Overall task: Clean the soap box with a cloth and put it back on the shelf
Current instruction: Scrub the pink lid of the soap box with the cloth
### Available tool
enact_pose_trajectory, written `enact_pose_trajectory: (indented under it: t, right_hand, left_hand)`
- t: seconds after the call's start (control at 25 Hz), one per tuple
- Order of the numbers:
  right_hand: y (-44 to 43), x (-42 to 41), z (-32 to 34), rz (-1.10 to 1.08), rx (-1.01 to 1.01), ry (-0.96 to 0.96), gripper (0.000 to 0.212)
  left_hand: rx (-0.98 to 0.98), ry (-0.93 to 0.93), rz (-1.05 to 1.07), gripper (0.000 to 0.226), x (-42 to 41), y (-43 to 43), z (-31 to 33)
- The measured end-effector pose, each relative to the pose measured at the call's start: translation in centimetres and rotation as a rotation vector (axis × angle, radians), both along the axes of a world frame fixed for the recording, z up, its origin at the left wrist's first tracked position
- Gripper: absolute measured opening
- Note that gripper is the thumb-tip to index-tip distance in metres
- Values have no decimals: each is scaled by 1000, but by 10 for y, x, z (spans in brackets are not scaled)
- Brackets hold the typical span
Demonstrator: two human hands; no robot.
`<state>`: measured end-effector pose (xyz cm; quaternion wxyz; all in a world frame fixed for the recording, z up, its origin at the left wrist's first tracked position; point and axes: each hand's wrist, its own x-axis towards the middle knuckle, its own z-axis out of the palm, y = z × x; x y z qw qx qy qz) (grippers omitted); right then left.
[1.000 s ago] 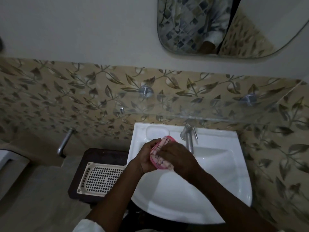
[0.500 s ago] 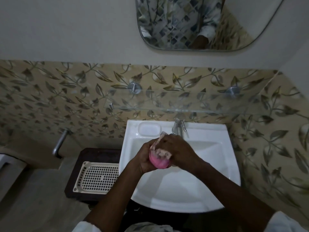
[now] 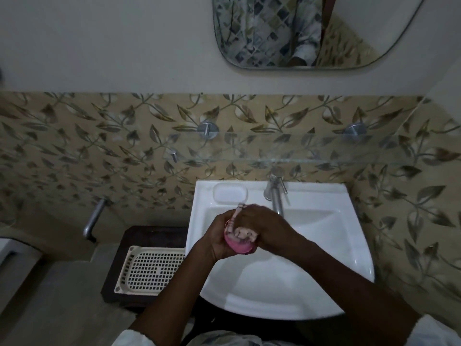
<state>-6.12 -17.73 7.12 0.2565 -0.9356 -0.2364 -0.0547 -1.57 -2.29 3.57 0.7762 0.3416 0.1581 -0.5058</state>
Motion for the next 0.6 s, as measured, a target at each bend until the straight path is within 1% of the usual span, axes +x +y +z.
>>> enact_pose_trajectory:
  t: [0.08,0.12,0.2,0.24,0.32,0.36,0.48,0.6]
  right_hand:
    - [-4,4,9,-136,27,-15,17]
    - [-4,7,13,-128,2,-50,18]
    - [1,9,16,34,-74,-109,22]
    - [3,10,20,48,-80,-125,21]
    - [3,16,23,-81,-22,-137,20]
    - [1,18,23,-108,-13,-135,23]
    - [-4,16,20,25,-118,-140,23]
    - [-8,15,25,-137,-139,-88,23]
  left_hand:
    - [22,-20,-16,44,3,4,1]
    - [18,-37,-9,44,5,5,3]
    - [-18,-44,23,40,12,3,7]
    - [-27,-40,26,40,16,1,8]
    - [-1,-46,12,45,21,-1,8]
    - [5,-52,25,44,21,-2,8]
    - [-28,-29,46,37,16,-7,5]
    - [-41,-54,47,43,10,-11,5]
